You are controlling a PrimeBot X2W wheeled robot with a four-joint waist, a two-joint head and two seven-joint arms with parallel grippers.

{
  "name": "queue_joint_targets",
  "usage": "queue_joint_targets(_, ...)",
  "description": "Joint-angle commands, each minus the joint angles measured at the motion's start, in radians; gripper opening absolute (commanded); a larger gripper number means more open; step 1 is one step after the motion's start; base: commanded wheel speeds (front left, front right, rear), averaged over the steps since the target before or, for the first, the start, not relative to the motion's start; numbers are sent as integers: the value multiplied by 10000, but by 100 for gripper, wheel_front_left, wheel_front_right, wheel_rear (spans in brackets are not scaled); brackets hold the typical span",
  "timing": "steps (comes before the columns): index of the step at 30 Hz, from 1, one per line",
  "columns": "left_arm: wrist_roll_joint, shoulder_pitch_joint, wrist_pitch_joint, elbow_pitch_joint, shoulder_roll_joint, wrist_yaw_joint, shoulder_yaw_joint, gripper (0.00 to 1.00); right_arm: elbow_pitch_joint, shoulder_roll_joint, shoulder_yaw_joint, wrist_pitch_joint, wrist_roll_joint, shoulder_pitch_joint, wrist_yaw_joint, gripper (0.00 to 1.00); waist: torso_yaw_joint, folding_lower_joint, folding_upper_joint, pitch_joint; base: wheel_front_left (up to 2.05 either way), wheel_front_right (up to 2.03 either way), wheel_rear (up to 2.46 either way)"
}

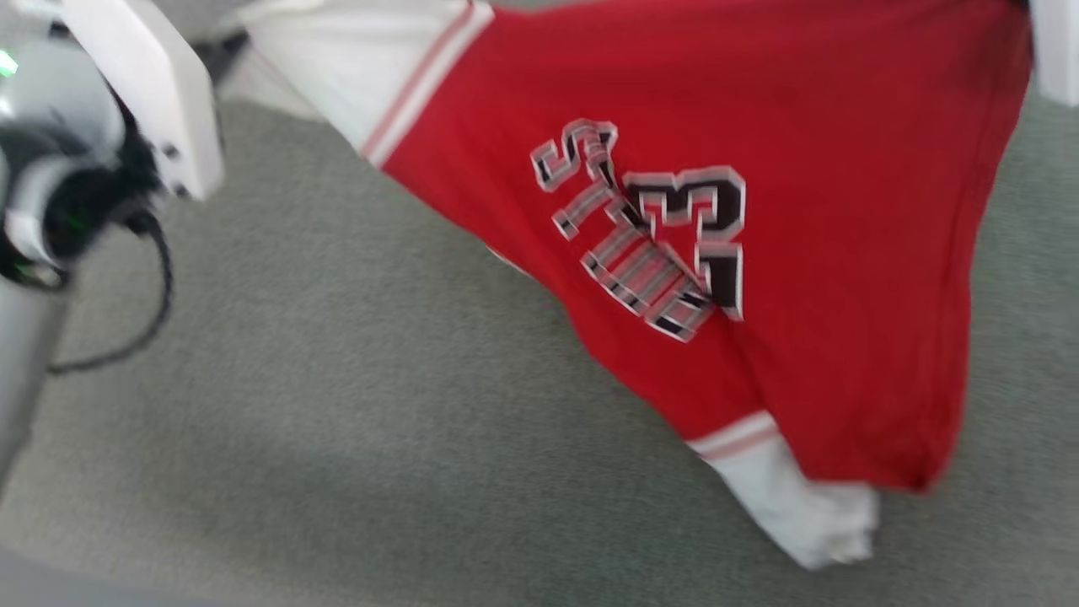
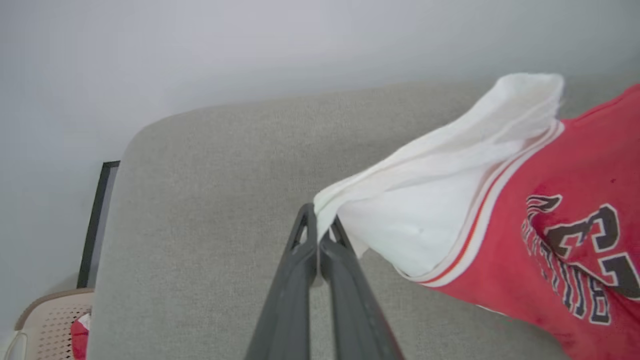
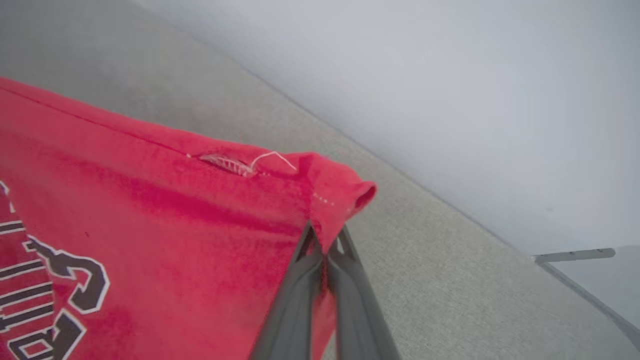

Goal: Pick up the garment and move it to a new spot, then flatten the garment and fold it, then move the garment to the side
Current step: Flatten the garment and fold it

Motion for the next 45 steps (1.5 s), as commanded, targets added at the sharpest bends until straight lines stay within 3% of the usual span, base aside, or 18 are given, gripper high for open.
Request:
queue_joint_targets(1, 89, -259, 58, 88, 82, -37, 60, 0, -67, -44, -103, -116, 8, -94, -3, 0, -329, 0, 0, -281, 0, 0, 0)
queue_joint_targets(14, 554, -2587, 274, 1471, -107, -500, -122, 0, -706, 264, -1111, -496, -442, -80, -3, 0, -1199, 0, 0, -1092, 0, 0, 0)
queue_joint_targets(20, 903, -3542, -393, 2340, -405, -593, -151, 0, -506, 610, -1530, -993, -1055, -431, -3, 0, -1418, 0, 0, -911, 0, 0, 0)
queue_joint_targets(29, 2409, -5972, -3562, 4112, -1038, -644, -198, 0, 1758, 1898, -2170, -3609, -3362, -2281, -3, 0, -1646, 0, 0, 96, 0, 0, 0)
queue_joint_targets(36, 3655, -7696, -7330, 5365, -1454, -334, -201, 0, 3393, 2637, -2943, -7283, -5867, -3727, -4, 0, -1599, 0, 0, 784, 0, 0, 0)
queue_joint_targets(40, 3733, -7593, -8570, 6078, -1650, -869, -435, 0, 4470, 3058, -3142, -8004, -6668, -3684, -3, 0, -1485, 0, 0, 893, 0, 0, 0)
queue_joint_targets(45, 3535, -6932, -8410, 6859, -1753, -1625, -869, 0, 5364, 3164, -2763, -7919, -6617, -3223, -4, 0, -1331, 0, 0, 859, 0, 0, 0)
